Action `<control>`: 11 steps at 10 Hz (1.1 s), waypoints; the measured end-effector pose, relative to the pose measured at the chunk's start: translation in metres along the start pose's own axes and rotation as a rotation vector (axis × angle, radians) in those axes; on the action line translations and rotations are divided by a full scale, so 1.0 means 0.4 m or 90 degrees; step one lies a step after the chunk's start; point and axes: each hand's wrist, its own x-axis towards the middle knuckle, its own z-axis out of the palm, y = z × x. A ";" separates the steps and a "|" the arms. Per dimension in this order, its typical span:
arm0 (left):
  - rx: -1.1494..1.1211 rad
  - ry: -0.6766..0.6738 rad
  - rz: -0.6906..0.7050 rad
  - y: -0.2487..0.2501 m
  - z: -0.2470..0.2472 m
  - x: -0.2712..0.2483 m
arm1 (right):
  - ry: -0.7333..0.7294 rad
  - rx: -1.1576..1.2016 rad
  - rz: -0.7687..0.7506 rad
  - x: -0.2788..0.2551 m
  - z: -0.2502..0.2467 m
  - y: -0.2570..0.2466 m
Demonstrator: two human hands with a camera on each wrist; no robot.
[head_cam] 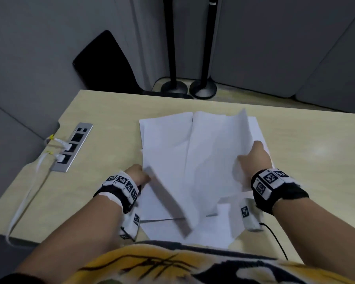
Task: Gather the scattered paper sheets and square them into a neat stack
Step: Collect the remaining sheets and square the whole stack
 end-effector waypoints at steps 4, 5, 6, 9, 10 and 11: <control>0.028 0.083 -0.115 0.016 0.001 0.017 | -0.081 -0.013 -0.264 0.039 0.029 -0.037; 0.122 0.120 -0.112 0.022 0.018 0.010 | -0.075 -0.040 -0.259 0.047 0.061 -0.051; 0.119 0.153 -0.075 0.026 0.042 0.016 | -0.102 -0.115 -0.200 0.044 0.084 -0.029; 0.151 0.183 -0.086 0.052 0.065 -0.005 | -0.192 -0.247 -0.062 0.017 0.130 0.029; 0.125 0.199 -0.082 0.054 0.070 -0.007 | -0.134 -0.239 -0.102 0.021 0.127 0.021; 0.095 0.215 -0.088 0.059 0.069 -0.008 | -0.065 -0.211 -0.124 0.036 0.091 0.011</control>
